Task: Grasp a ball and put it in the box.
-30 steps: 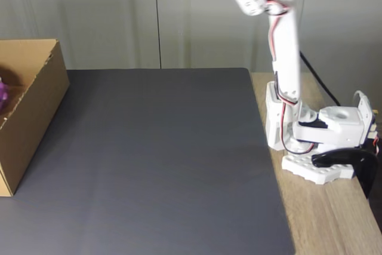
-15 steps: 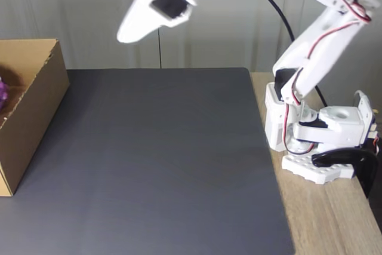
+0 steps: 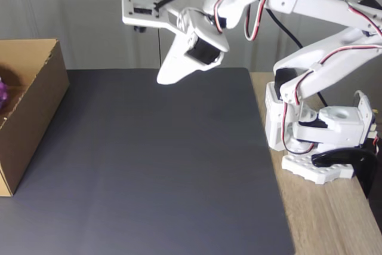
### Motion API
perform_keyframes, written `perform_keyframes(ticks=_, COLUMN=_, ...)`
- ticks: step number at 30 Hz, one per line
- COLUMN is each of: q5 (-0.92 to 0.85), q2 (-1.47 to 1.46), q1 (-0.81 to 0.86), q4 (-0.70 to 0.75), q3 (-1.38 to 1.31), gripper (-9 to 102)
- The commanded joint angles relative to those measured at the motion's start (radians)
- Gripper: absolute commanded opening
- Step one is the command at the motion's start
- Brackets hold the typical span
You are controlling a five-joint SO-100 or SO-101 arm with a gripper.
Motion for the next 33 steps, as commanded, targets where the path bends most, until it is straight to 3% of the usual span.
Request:
perform_keyframes(ticks=1, q5=-0.005, q2=0.061, q1=0.012, q4=-0.038, q3=0.051, gripper=0)
perform_keyframes(ticks=9, q5=-0.092, q2=0.222, q1=0.015, q4=-0.124, q3=0.250, gripper=0)
perform_keyframes(ticks=26, q5=-0.114, q2=0.393, q1=0.055, q4=-0.152, q3=0.403, gripper=0)
perform_keyframes(ticks=29, q5=-0.196, q2=0.583, q1=0.084, q4=-0.175, q3=0.515, gripper=0)
perform_keyframes(ticks=33, q5=-0.198, q2=0.589, q1=0.086, q4=-0.160, q3=0.551, gripper=0)
